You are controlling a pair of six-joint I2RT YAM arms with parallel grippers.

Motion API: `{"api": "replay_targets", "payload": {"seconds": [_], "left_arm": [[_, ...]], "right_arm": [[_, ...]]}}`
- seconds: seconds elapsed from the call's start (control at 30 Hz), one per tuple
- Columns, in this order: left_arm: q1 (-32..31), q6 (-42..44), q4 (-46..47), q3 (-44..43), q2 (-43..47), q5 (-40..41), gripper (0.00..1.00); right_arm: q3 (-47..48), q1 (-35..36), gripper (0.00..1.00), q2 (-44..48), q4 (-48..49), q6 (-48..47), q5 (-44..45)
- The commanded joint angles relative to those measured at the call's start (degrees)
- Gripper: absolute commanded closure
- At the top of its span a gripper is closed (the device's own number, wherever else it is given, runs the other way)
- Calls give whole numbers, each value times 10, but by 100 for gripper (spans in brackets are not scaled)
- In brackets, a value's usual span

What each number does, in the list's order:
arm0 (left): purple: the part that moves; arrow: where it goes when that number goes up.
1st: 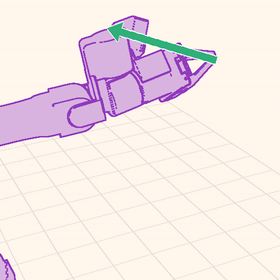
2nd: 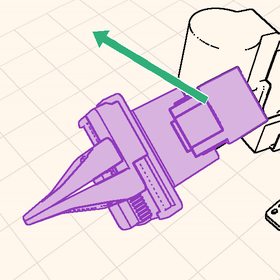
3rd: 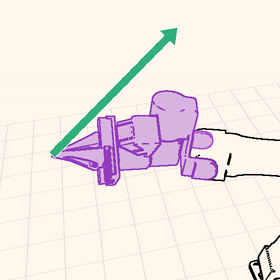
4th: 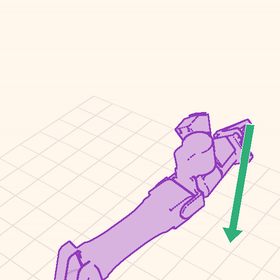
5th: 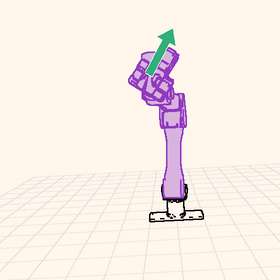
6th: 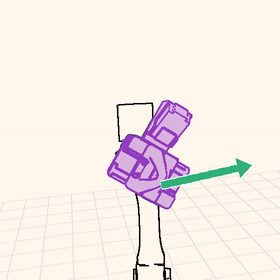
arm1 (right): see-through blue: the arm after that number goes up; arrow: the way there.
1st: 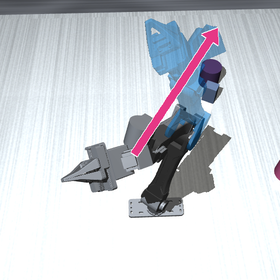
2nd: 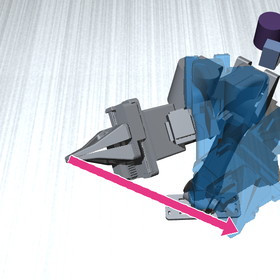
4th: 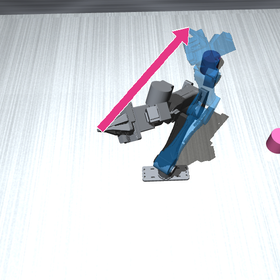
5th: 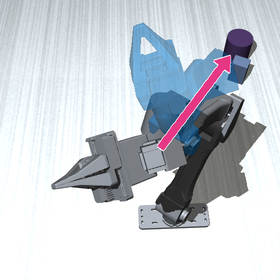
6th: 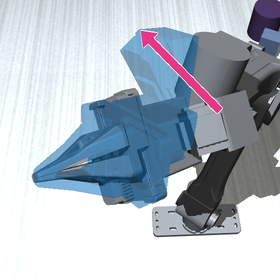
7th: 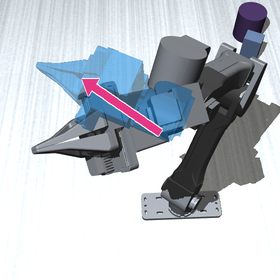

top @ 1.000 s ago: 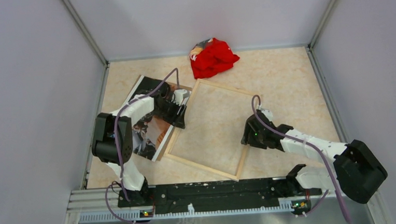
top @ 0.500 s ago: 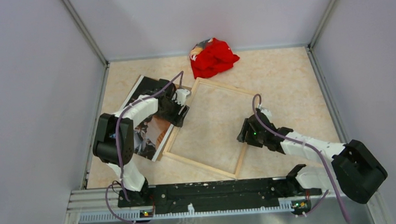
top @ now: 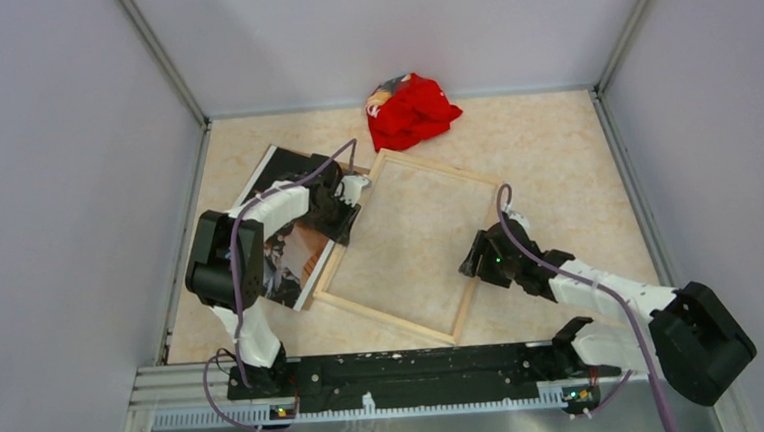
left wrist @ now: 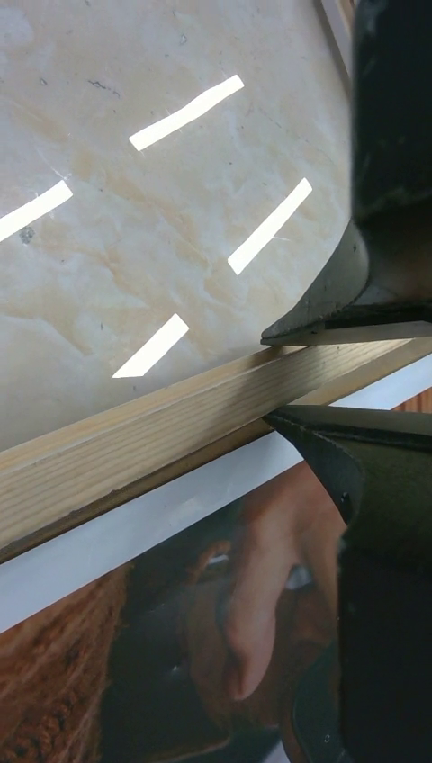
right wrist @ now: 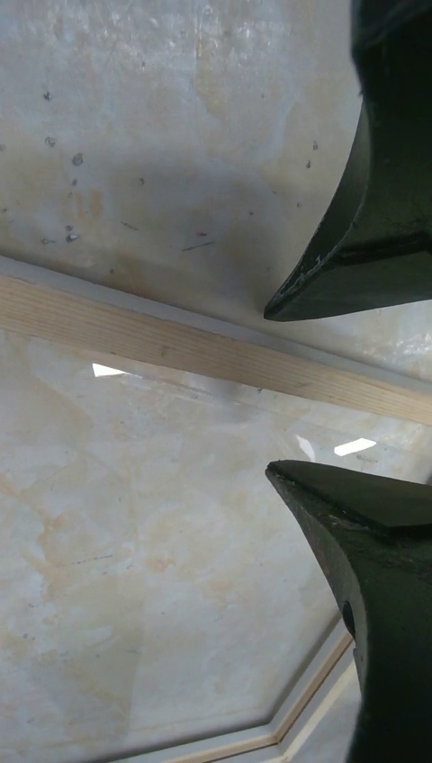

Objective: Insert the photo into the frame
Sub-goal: Move the photo frame to the center of the board.

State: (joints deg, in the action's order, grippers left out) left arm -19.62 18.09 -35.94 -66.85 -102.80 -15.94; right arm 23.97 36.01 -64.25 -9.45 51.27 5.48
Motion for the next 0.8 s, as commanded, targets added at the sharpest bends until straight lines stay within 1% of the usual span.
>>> {"api": "replay_targets", "payload": {"seconds": [0.0,0.07,0.13,0.23,0.43,0.57,0.77], "left_arm": [[-6,-9,-11,-19,-13,-19,70],[-6,-12,-18,-29,-9,-13,82],[-7,-15,-33,-45,0,-15,92],[-16,-19,-59,-85,24,-4,100],[-38,-29,-85,-124,53,-2,100],[-44,-44,-91,-138,54,-3,100],[-46,-56,-117,-192,39,10,100]], "right_arm": [[-13,-26,41,51,-26,1,-39],[-12,-33,38,72,-35,-2,-48],[-11,-45,34,93,-46,-4,-53],[-5,-76,30,131,-74,-18,-67],[19,-151,29,181,-122,-48,-104],[14,-164,28,211,-150,-43,-109],[-3,-175,28,273,-205,-22,-89]]}}
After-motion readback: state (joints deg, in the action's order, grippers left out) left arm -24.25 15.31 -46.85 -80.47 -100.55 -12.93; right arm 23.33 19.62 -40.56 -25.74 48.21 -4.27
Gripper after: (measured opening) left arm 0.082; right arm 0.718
